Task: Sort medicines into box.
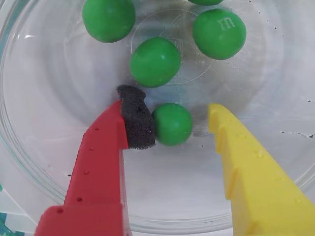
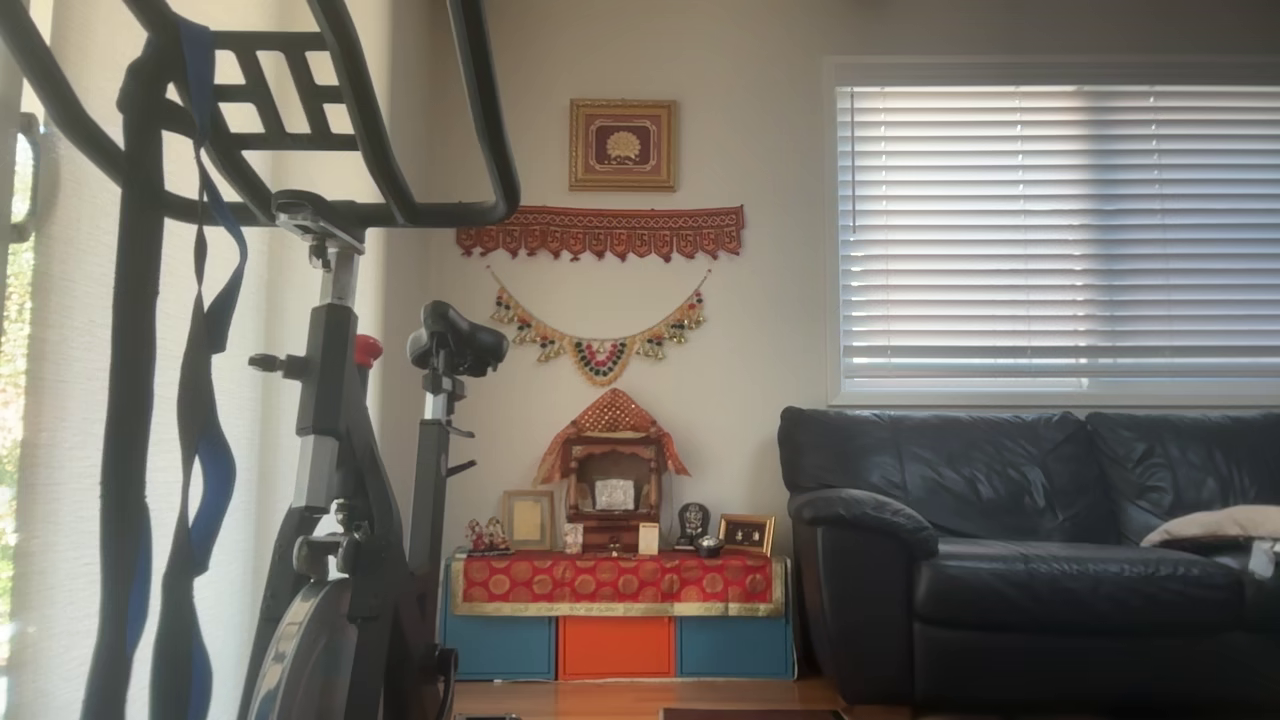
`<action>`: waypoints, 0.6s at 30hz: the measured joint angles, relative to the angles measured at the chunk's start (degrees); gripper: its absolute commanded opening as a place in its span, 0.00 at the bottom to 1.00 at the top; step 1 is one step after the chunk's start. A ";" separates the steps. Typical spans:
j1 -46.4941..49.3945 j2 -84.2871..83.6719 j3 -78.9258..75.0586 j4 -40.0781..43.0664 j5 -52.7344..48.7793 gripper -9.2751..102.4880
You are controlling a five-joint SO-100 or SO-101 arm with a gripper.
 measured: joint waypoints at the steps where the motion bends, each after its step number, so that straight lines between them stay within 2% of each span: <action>1: 0.00 0.00 0.00 0.00 0.00 0.26; 18: -1.05 1.58 2.99 -2.55 0.00 0.21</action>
